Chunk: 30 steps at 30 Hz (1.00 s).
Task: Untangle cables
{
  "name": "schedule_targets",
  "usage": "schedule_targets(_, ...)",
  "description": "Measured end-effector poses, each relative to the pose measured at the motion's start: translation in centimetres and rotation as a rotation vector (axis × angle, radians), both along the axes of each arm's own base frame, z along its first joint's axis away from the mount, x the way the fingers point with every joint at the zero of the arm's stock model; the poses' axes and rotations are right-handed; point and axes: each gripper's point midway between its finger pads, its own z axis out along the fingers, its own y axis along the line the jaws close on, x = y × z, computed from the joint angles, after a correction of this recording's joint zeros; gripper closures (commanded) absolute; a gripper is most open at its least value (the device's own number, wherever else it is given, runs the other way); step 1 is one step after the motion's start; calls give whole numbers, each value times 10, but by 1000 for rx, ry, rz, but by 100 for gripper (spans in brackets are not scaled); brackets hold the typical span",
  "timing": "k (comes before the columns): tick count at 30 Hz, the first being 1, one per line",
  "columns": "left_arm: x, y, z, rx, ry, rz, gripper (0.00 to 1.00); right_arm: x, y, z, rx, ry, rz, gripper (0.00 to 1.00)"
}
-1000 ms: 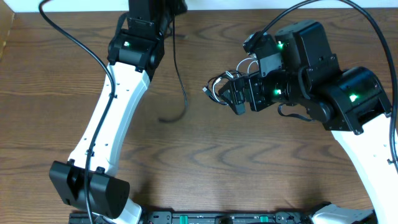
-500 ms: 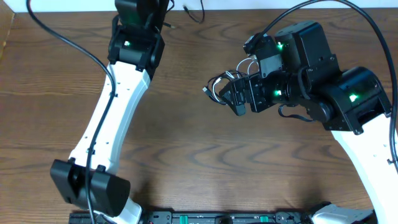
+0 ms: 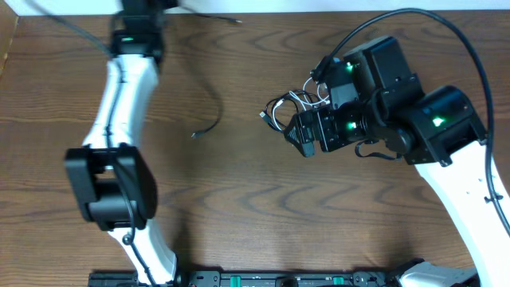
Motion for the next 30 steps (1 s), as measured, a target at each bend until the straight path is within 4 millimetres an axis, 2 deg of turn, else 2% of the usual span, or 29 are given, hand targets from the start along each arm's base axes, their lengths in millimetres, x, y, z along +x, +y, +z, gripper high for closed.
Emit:
schedule_targets(1, -5, 26, -6, 22, 32, 50, 68, 0, 0, -5, -4, 13, -5, 1)
schedule_targets(2, -13, 56, -13, 45, 67, 104, 33, 0, 0, -11, -8, 26, -11, 1)
schedule_targets(3, -23, 85, -20, 53, 104, 159, 4, 0, 0, -16, -10, 38, -17, 1)
schedule_targets(6, -60, 164, -43, 59, 221, 309, 4, 5, 3, -31, -7, 54, -38, 1)
schedule_targets(8, -87, 204, -56, 48, 287, 387, 3, 10, 6, -40, 3, 60, -55, 1)
schedule_targets(10, -109, 230, -67, 32, 343, 436, 3, 13, 8, -47, 12, 67, -71, 1)
schedule_targets(12, -125, 245, -77, 10, 392, 459, 3, 15, 10, -53, 22, 72, -77, 1)
schedule_targets(16, -145, 249, -96, -50, 475, 451, 3, 14, 14, -58, 42, 90, -78, 1)
schedule_targets(21, -160, 229, -122, -186, 572, 418, 3, 13, 16, -59, 54, 102, -77, 1)
schedule_targets(25, -171, 187, -145, -374, 668, 323, 3, 12, 17, -59, 61, 108, -75, 1)
schedule_targets(30, -169, 127, -160, -596, 726, 233, 3, 12, 17, -59, 62, 109, -75, 1)
